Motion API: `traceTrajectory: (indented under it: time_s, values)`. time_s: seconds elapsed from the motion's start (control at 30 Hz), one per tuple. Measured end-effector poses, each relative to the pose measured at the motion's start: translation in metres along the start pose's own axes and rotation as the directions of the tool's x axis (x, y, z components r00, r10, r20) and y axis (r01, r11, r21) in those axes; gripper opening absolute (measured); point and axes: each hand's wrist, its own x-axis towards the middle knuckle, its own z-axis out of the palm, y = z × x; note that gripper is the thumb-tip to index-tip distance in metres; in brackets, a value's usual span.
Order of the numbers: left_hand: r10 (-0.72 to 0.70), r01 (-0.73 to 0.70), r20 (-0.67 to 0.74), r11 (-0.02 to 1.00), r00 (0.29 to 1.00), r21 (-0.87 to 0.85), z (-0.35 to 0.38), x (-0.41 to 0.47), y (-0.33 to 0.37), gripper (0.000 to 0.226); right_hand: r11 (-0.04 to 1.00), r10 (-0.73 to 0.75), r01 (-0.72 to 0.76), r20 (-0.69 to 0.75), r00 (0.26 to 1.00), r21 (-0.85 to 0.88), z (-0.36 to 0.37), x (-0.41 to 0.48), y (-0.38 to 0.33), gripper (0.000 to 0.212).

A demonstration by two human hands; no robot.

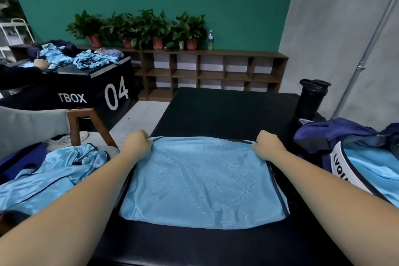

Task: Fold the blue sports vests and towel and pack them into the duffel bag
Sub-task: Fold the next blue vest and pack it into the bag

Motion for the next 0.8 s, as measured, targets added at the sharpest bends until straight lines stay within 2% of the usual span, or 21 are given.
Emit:
traceTrajectory:
  time_s: [0.13, 0.27, 0.37, 0.67, 0.8]
  values:
    - [0.004, -0.004, -0.042, 1.0, 0.999, 0.004, 0.001, -0.004, 0.001, 0.009, 0.999, -0.021, 0.024, 0.064, 0.998, -0.04, -0.003, 0.009, 0.0, 0.015]
    - [0.014, -0.019, -0.07, 0.997, 0.997, -0.075, -0.004, -0.006, 0.0, 0.016, 0.998, -0.048, 0.049, 0.065, 0.997, -0.029, -0.009, 0.008, -0.003, 0.016]
    - [0.037, -0.057, -0.103, 0.979, 0.994, -0.196, -0.019, -0.005, 0.003, 0.021, 0.996, -0.084, 0.084, 0.032, 0.996, -0.001, -0.025, 0.001, -0.009, 0.004]
    - [0.022, -0.176, -0.311, 0.861, 0.95, -0.477, -0.091, -0.036, 0.019, 0.016, 0.934, -0.248, 0.263, -0.095, 0.964, 0.242, -0.111, -0.026, -0.028, 0.014]
    - [0.055, -0.272, -0.371, 0.78, 0.927, -0.564, -0.119, -0.05, 0.021, 0.013, 0.911, -0.326, 0.354, -0.156, 0.932, 0.21, -0.151, -0.038, -0.034, 0.013]
